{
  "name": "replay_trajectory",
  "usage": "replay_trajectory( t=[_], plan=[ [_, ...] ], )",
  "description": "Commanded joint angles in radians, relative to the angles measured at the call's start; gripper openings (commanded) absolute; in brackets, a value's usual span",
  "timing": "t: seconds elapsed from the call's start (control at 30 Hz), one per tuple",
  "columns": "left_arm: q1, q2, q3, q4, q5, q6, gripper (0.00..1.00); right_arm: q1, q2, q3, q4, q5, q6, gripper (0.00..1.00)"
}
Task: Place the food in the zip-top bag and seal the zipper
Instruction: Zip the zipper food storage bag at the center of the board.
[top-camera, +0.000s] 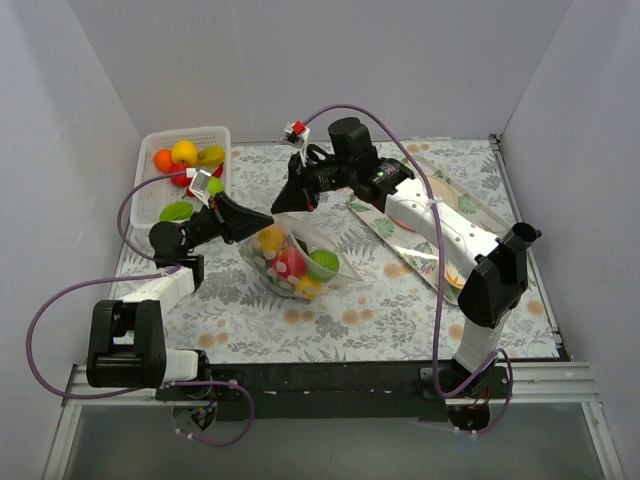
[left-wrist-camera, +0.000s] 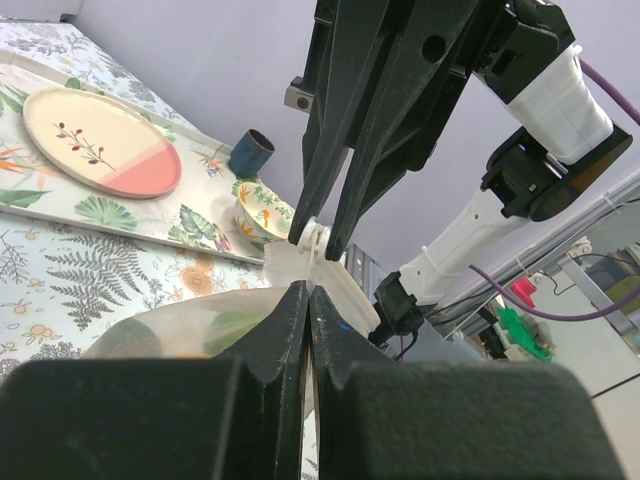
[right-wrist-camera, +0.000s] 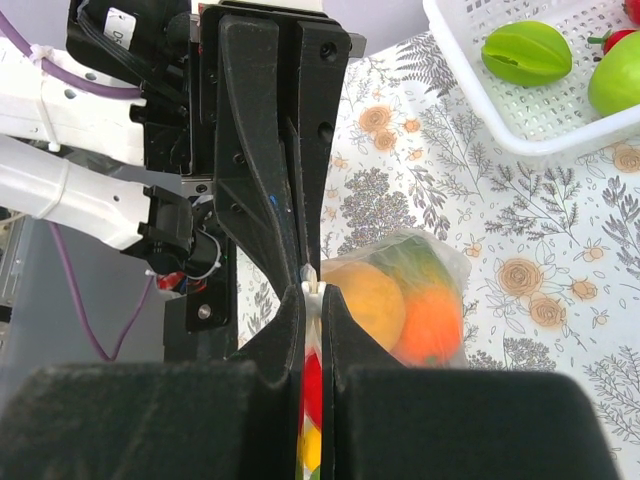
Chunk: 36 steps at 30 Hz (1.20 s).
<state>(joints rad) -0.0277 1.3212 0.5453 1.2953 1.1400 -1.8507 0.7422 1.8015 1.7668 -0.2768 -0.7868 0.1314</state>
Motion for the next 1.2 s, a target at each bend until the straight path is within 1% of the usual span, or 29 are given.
replay_trajectory(
  t=[0.0, 0.23, 0.33, 0.37, 0.57, 0.77, 0.93, 1.17],
  plan=[
    [0.003, -0.010, 0.007, 0.216, -0.016, 0.005, 0.00, -0.001, -0.050, 0.002, 0.027, 0.015, -0.024, 0.01],
    [0.003, -0.022, 0.005, 0.145, -0.059, 0.039, 0.00, 0.014, -0.053, 0.005, -0.042, 0.099, -0.058, 0.01],
    [0.003, -0.048, 0.008, 0.055, -0.097, 0.091, 0.00, 0.019, -0.060, -0.001, -0.062, 0.118, -0.065, 0.01],
    [0.003, -0.057, 0.010, -0.003, -0.123, 0.129, 0.00, 0.022, -0.063, -0.009, -0.068, 0.124, -0.067, 0.01],
    [0.003, -0.086, 0.031, -0.189, -0.190, 0.214, 0.00, 0.023, -0.091, -0.032, -0.081, 0.169, -0.067, 0.01],
    [0.003, -0.097, 0.038, -0.270, -0.256, 0.254, 0.00, 0.023, -0.114, -0.069, -0.091, 0.190, -0.065, 0.01],
    [0.003, -0.108, 0.047, -0.329, -0.325, 0.278, 0.00, 0.023, -0.155, -0.142, -0.073, 0.208, -0.049, 0.01],
    [0.003, -0.116, 0.079, -0.459, -0.437, 0.320, 0.00, 0.028, -0.200, -0.213, -0.071, 0.225, -0.024, 0.01]
  ],
)
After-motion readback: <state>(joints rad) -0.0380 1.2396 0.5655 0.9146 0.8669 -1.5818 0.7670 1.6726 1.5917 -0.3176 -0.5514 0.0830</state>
